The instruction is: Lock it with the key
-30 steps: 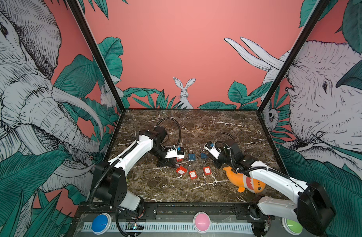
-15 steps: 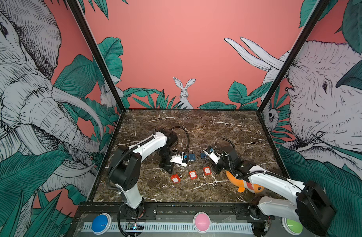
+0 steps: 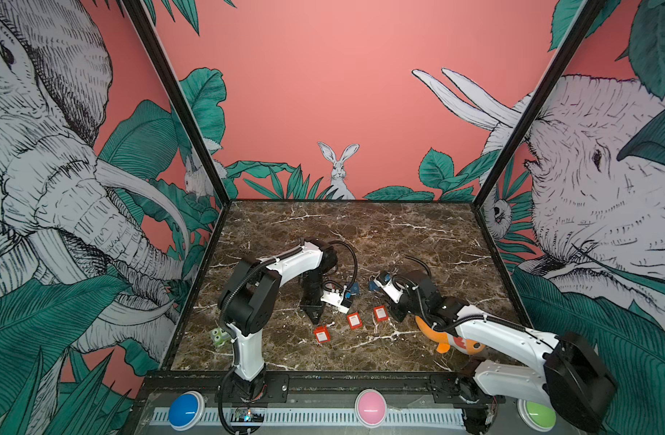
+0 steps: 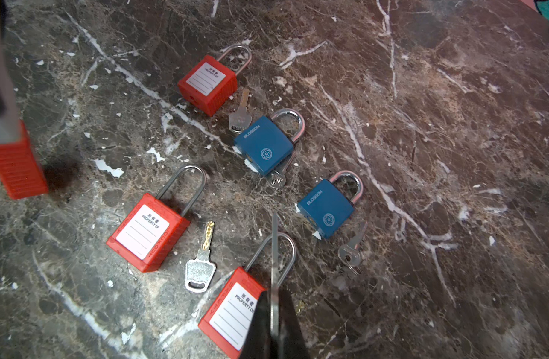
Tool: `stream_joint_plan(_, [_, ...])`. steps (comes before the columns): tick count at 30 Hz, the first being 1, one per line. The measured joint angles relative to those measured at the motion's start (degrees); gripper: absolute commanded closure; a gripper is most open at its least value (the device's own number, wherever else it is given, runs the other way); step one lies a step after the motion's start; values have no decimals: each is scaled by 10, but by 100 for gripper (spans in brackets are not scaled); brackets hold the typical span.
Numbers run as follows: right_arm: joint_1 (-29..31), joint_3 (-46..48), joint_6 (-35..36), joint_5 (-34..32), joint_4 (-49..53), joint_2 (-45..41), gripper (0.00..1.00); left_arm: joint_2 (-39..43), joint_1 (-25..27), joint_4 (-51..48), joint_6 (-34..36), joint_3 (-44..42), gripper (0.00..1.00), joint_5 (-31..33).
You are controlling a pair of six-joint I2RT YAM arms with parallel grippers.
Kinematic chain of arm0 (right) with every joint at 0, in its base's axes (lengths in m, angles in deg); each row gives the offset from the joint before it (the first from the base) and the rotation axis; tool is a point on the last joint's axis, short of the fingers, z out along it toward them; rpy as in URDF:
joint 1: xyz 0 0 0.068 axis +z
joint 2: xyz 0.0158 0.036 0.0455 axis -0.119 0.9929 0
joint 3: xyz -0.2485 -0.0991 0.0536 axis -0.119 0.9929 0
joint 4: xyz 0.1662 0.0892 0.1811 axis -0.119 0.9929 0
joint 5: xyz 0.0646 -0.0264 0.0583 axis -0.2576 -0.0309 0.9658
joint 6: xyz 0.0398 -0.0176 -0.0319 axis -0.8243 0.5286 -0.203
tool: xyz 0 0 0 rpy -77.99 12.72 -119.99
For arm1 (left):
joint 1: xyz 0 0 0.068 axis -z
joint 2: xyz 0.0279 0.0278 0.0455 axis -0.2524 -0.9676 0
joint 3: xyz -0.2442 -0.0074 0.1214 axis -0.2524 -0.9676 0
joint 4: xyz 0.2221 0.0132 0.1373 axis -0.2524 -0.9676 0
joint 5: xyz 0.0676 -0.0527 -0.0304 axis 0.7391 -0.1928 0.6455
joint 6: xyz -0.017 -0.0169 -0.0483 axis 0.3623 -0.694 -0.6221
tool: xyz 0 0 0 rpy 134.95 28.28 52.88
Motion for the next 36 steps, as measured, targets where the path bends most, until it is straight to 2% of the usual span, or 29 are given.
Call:
stream_joint_plan(2, [3,-6,-2,2,-2,9,100,-14,2,0,-4,12,85,3])
stream_joint_plan(9, [10,-9,-8,7,-8,23,100,-20,4,19,-12,24,74,23])
stream_joint_plan(19, [20,-12,-22,6,-13,27,100,-33,4,70,-27,29,66,36])
stream_joint_plan(23, [33,-20,-45,5,-16,30,100,-32,4,90,-39,29,53,37])
stream_joint_plan(24, [35,-20,-50,5,-18,30,100,-31,4,94,-43,29,44,36])
stream_joint_plan(25, [37,-19,-59,5,-19,30,100,-29,4,99,-49,28,43,35])
stream_joint_plan(30, [56,-17,-82,-3,-21,27,100,16,4,127,-73,5,42,30])
stream_joint_plan(36, [121,-49,-81,-39,14,53,100,137,-28,196,-127,-26,41,14])
